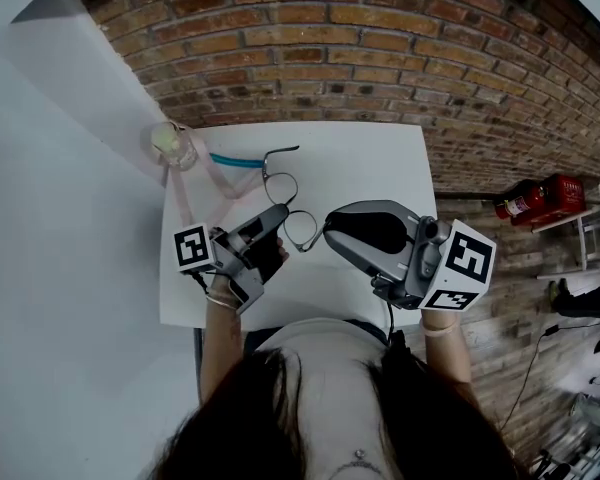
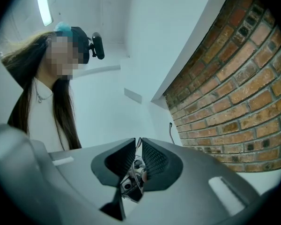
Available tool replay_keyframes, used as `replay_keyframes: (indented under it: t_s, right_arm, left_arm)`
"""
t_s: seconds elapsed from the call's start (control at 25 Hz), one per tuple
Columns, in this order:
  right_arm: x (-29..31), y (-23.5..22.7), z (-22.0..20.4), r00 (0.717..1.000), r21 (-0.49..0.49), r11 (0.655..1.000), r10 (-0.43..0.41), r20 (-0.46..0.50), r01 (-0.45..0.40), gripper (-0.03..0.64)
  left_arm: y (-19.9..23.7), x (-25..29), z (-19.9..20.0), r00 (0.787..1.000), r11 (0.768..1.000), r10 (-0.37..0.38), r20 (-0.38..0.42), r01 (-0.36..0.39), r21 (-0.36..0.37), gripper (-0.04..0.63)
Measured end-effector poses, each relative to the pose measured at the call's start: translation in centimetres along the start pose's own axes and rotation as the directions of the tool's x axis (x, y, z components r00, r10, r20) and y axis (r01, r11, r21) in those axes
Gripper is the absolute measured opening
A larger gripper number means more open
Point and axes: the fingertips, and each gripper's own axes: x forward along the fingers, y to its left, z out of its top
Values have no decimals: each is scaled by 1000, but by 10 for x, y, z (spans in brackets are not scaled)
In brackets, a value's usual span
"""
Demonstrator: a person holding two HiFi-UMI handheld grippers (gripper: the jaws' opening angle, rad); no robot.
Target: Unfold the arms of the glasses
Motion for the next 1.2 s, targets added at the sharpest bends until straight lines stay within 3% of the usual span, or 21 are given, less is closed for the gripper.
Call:
replay_keyframes:
  t_s: [1.2]
  right_arm:
    - [-12, -11, 7, 997, 2, 999, -47, 61, 47, 54]
  left_arm:
    - [-5, -2, -2, 1000, 999, -14, -8, 14, 30, 23]
